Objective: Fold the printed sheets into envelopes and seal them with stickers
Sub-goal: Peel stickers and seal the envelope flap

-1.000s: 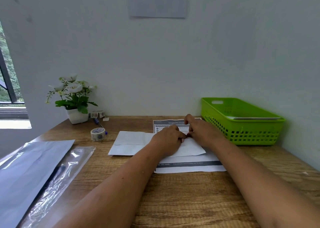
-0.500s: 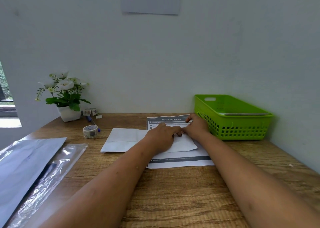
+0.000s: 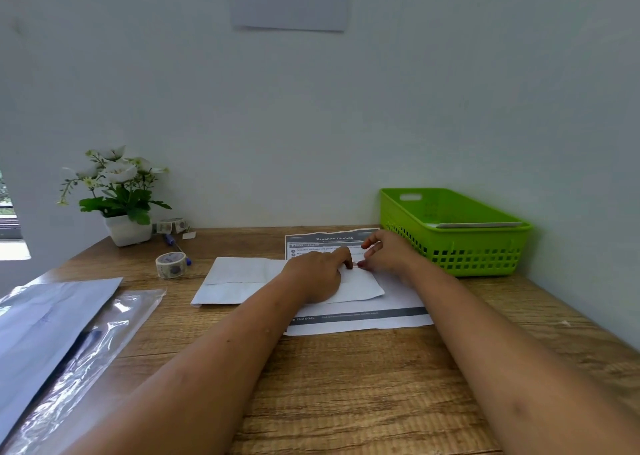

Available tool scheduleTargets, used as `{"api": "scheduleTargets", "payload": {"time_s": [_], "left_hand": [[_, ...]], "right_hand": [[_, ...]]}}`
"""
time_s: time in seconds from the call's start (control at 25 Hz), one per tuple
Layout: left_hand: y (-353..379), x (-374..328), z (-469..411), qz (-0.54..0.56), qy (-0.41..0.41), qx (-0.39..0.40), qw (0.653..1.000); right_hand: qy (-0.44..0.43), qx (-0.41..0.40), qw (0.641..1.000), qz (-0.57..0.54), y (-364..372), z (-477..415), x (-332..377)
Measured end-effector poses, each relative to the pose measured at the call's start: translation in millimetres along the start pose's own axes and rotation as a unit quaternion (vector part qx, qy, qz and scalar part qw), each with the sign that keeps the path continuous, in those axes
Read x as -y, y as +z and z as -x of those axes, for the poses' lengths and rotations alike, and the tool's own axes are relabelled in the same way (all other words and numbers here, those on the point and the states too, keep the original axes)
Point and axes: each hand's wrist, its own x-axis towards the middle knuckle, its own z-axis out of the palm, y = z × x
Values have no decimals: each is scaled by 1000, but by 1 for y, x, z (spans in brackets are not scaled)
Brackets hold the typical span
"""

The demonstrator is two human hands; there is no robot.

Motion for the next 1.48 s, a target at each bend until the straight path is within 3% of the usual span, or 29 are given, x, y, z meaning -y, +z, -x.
{"api": "scheduleTargets", "payload": {"time_s": [0.36,0.48,0.6,0.76,1.04,1.32,1.48], "left_hand": [[5,1,-4,-28,-17,5,999],[7,2,-2,-32,-28,-7,999],[6,1,-3,-44,-35,0,998],[9,2,-5,-48,-34,-7,998],[8,8,1,-117,-73,-36,990],[8,10,2,-93,-152,-2,984],[7,10,5,-83,-158,-20,984]], "right_hand": [[6,70,997,24,-7,7,11],[-37,75,990,111,-9,16,19],[-99,129,940,300,-11,23,30],[-82,179,849,490,-2,29,42],[-80,217,794,562,-9,42,59],[-55,235,832,499,-24,51,64],[-33,235,896,376,-29,47,59]]}}
